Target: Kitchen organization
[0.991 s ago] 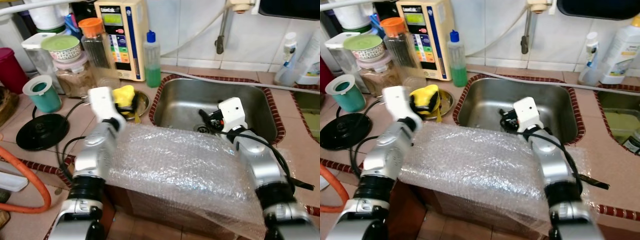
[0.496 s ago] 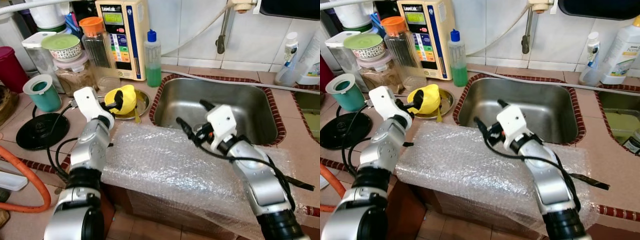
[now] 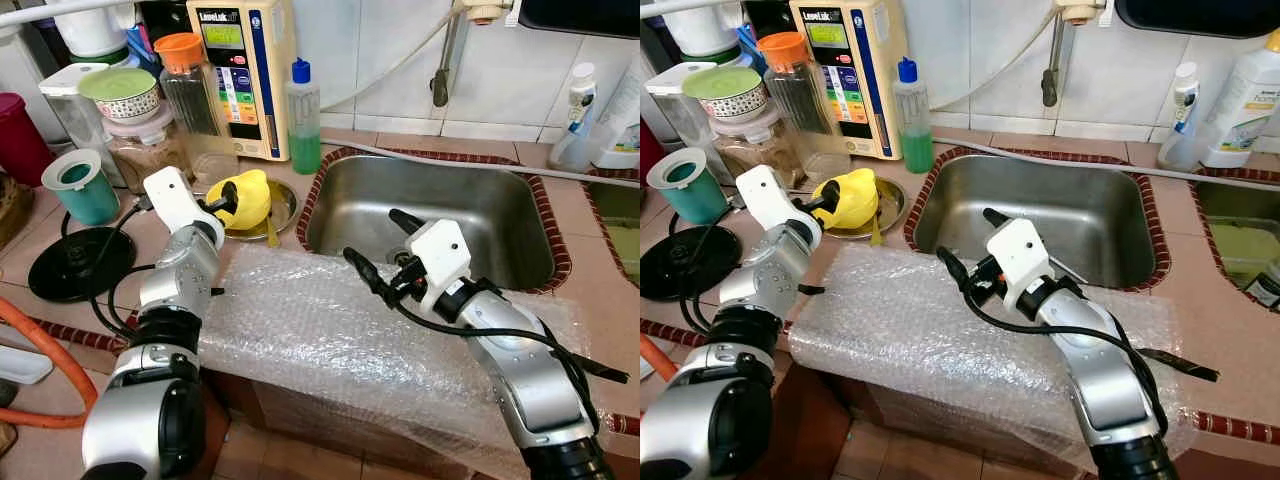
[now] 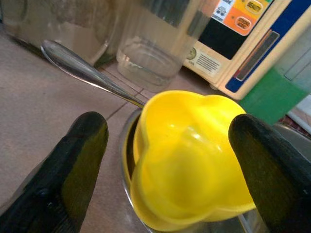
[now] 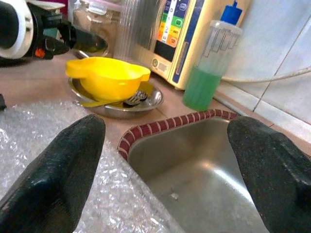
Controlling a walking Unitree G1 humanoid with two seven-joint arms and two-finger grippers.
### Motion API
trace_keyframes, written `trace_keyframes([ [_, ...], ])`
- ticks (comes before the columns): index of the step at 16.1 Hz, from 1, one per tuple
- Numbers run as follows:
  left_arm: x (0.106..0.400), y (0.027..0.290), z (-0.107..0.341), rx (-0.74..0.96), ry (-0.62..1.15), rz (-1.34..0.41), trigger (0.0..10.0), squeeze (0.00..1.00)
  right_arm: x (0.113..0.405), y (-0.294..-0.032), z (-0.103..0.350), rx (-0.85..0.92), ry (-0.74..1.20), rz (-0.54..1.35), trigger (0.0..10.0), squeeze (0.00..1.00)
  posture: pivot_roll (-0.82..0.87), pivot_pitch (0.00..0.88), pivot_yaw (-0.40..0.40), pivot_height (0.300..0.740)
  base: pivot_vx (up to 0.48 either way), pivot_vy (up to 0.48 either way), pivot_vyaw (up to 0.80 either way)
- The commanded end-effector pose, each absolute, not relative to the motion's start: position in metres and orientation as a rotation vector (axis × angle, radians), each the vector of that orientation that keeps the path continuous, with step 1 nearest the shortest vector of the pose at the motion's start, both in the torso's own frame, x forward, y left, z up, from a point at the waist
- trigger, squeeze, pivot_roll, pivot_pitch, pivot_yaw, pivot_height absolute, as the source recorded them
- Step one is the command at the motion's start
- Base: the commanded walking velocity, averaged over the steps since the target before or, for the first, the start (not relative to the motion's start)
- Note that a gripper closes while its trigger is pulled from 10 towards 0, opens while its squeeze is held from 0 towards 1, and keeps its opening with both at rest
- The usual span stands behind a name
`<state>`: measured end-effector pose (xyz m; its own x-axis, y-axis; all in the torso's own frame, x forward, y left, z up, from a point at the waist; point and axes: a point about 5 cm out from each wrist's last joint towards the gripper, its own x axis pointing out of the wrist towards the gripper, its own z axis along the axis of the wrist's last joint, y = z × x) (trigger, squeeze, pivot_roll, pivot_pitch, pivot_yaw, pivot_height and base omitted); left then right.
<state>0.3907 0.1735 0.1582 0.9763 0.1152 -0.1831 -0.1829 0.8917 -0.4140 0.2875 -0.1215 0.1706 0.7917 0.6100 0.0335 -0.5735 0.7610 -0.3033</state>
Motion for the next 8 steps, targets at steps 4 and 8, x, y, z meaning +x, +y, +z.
trace_keyframes([
  [4, 0.3953, 0.1743, 0.1510, -0.520, 0.276, 0.184, 10.0, 0.00, 0.2844, -0.1167, 0.1747, -0.291, -0.131, 0.679, 10.0, 0.00, -0.09, 0.000, 0.098, 0.740, 0.000, 0.000, 0.00],
  [8, 0.3998, 0.1692, 0.1559, -0.553, 0.286, 0.171, 1.1, 0.00, 0.2835, -0.1153, 0.1766, -0.301, -0.128, 0.689, 10.0, 0.00, -0.10, 0.000, 0.103, 0.740, 0.000, 0.000, 0.00],
])
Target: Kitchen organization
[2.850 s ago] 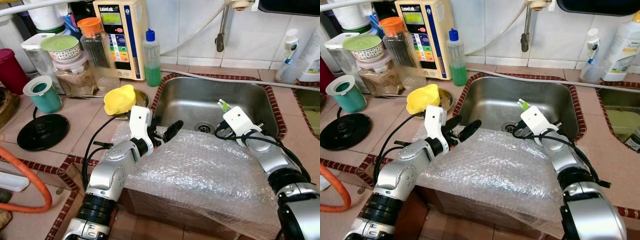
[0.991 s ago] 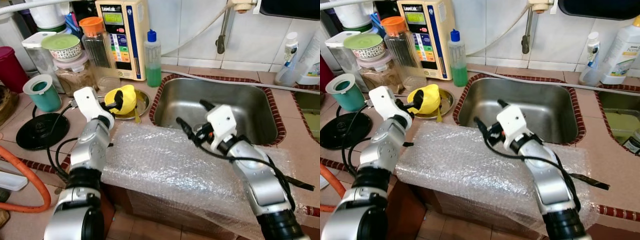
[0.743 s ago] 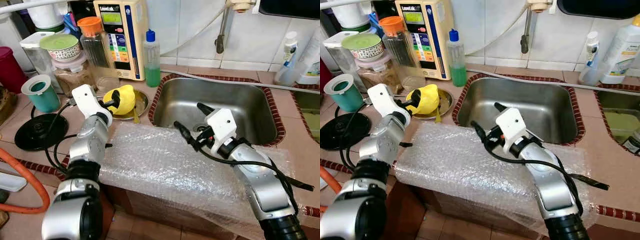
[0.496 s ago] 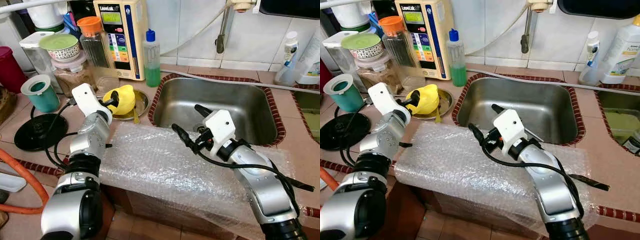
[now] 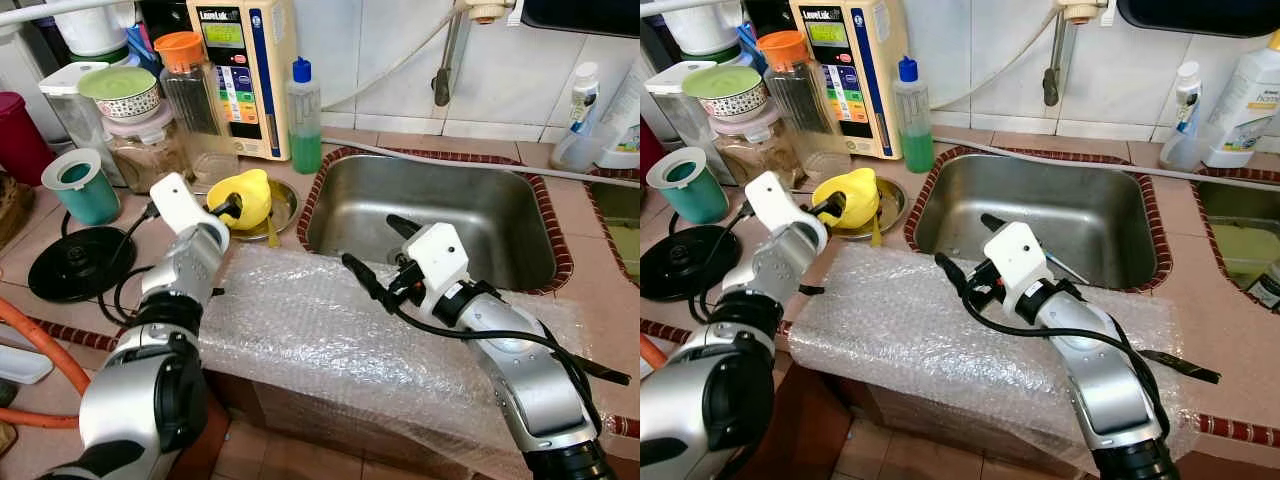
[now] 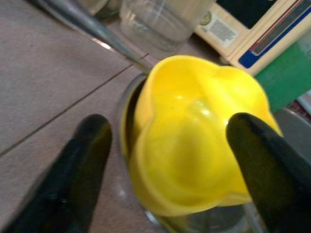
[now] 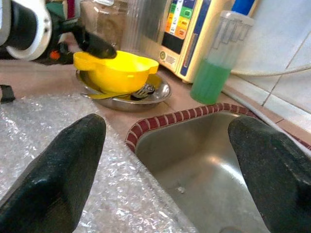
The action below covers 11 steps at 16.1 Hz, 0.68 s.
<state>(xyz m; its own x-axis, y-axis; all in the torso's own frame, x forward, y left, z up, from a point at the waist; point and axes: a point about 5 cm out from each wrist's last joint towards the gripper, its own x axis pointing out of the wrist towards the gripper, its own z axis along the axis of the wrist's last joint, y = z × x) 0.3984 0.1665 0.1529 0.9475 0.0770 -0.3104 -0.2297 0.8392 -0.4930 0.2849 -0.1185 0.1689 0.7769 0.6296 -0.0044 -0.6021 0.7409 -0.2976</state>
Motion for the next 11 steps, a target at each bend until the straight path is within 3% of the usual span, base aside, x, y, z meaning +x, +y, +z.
trace_keyframes([
  [1, 0.400, 0.168, 0.157, -0.549, 0.286, 0.167, 0.0, 0.00, 0.282, -0.115, 0.176, -0.294, -0.124, 0.702, 10.0, 0.00, -0.10, 0.000, 0.104, 0.740, 0.000, 0.000, 0.00],
  [11, 0.400, 0.180, 0.153, -0.487, 0.337, 0.210, 0.0, 0.00, 0.280, -0.114, 0.173, -0.307, -0.094, 0.744, 10.0, 0.00, -0.10, 0.000, 0.109, 0.740, 0.000, 0.000, 0.00],
])
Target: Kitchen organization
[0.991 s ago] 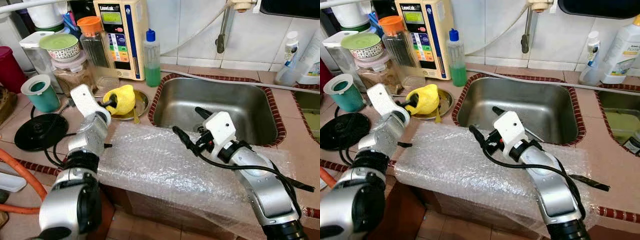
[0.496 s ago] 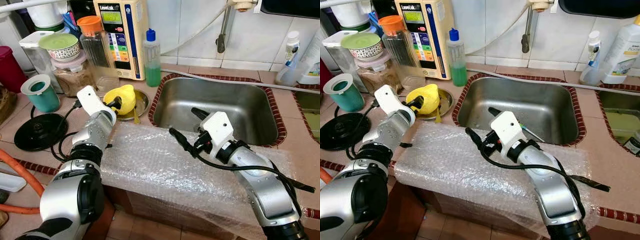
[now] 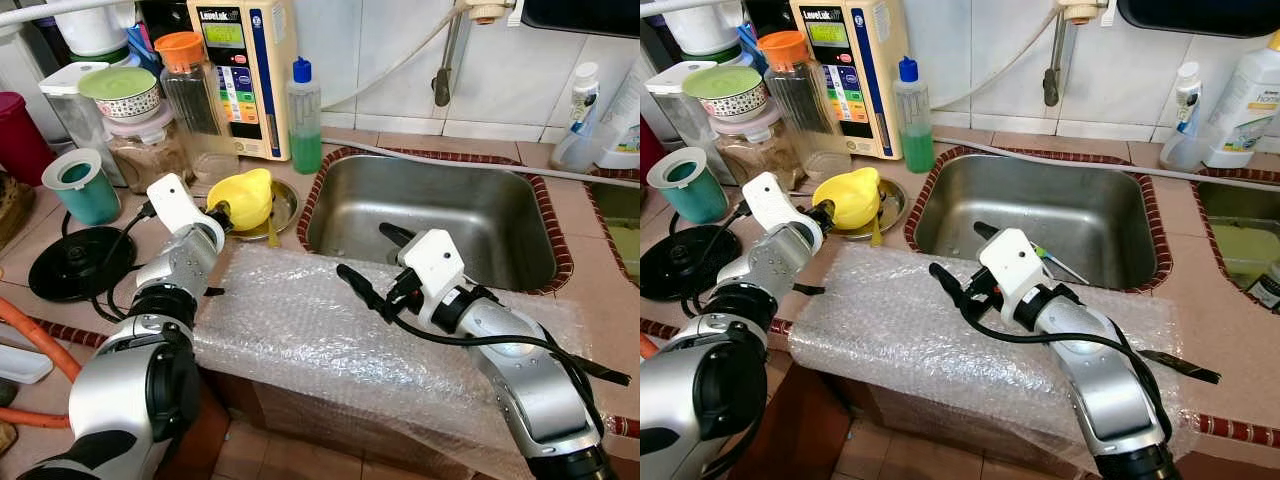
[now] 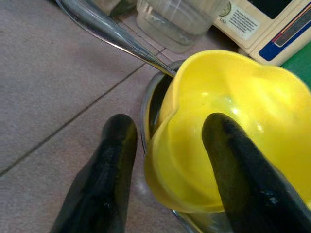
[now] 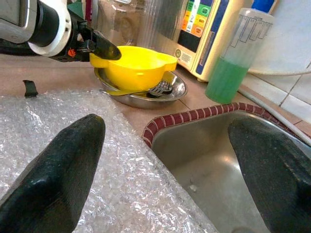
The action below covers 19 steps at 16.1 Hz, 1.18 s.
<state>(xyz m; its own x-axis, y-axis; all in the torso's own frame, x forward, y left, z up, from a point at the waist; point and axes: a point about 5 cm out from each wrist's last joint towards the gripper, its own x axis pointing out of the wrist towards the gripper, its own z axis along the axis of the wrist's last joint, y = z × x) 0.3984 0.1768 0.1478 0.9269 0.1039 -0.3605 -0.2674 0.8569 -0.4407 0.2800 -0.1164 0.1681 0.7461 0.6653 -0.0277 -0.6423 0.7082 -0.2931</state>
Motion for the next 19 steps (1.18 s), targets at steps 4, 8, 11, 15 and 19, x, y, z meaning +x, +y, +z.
trace_keyframes([
  [4, 0.399, 0.184, 0.151, -0.452, 0.351, 0.210, 0.0, 0.00, 0.280, -0.113, 0.172, -0.317, -0.091, 0.748, 10.0, 0.00, -0.10, 0.000, 0.103, 0.740, 0.000, 0.000, 0.00],
  [8, 0.400, 0.189, 0.152, -0.461, 0.349, 0.213, 0.0, 0.00, 0.282, -0.116, 0.172, -0.337, -0.089, 0.749, 10.0, 0.00, -0.09, 0.000, 0.104, 0.740, 0.000, 0.000, 0.00],
  [11, 0.400, 0.189, 0.153, -0.462, 0.344, 0.207, 0.0, 0.00, 0.286, -0.121, 0.175, -0.347, -0.093, 0.732, 10.0, 0.00, -0.09, 0.000, 0.104, 0.740, 0.000, 0.000, 0.00],
  [15, 0.400, 0.189, 0.155, -0.476, 0.305, 0.198, 0.0, 0.00, 0.294, -0.129, 0.174, -0.322, -0.062, 0.644, 10.0, 0.00, -0.09, 0.000, 0.101, 0.740, 0.000, 0.000, 0.00],
  [19, 0.404, 0.178, 0.165, -0.479, 0.233, 0.140, 0.0, 0.00, 0.298, -0.132, 0.174, -0.274, -0.044, 0.618, 10.0, 0.00, -0.10, 0.000, 0.098, 0.740, 0.000, 0.000, 0.00],
])
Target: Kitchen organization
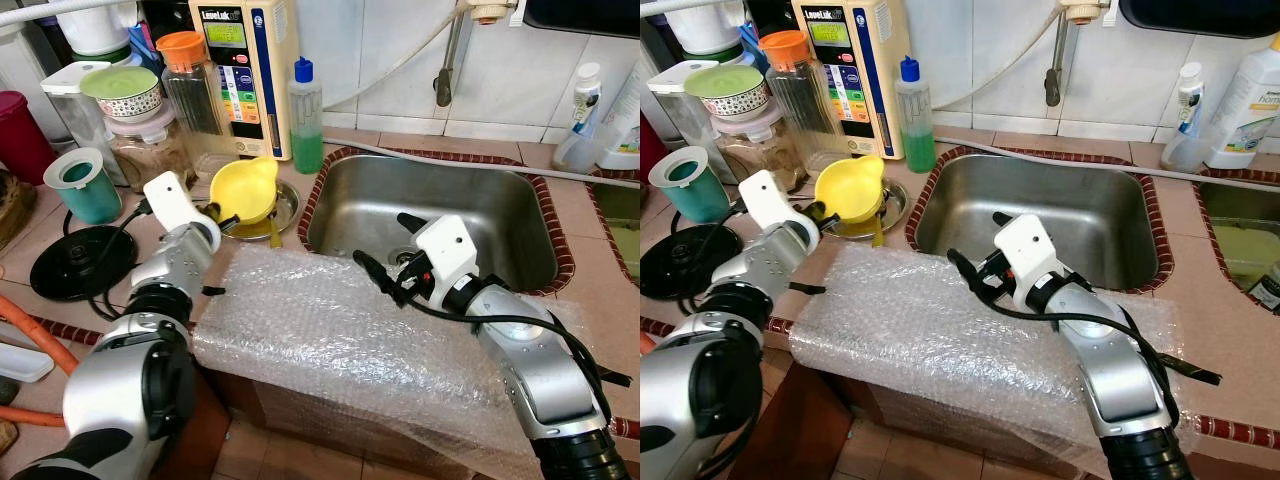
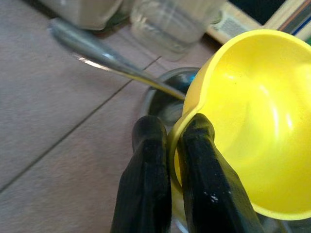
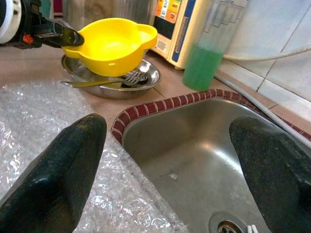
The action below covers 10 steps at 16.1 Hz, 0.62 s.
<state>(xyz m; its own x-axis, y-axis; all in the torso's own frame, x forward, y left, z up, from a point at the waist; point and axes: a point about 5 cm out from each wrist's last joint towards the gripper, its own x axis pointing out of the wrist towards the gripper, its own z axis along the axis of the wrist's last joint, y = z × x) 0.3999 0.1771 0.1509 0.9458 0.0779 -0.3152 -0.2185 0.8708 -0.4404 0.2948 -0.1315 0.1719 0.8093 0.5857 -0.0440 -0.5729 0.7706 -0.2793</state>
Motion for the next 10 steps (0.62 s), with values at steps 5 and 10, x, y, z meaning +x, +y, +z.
trace_keyframes([
  [5, 0.406, 0.148, 0.189, -0.470, 0.010, -0.002, 0.0, 0.00, 0.310, -0.141, 0.182, -0.180, -0.085, 0.469, 10.0, 0.00, -0.10, 0.000, 0.095, 0.740, 0.000, 0.000, 0.00],
  [10, 0.386, 0.077, 0.185, -0.276, -0.091, -0.280, 0.0, 0.00, 0.320, -0.154, 0.190, 0.034, -0.081, 0.323, 10.0, 0.00, -0.10, 0.000, 0.096, 0.740, 0.000, 0.000, 0.00],
])
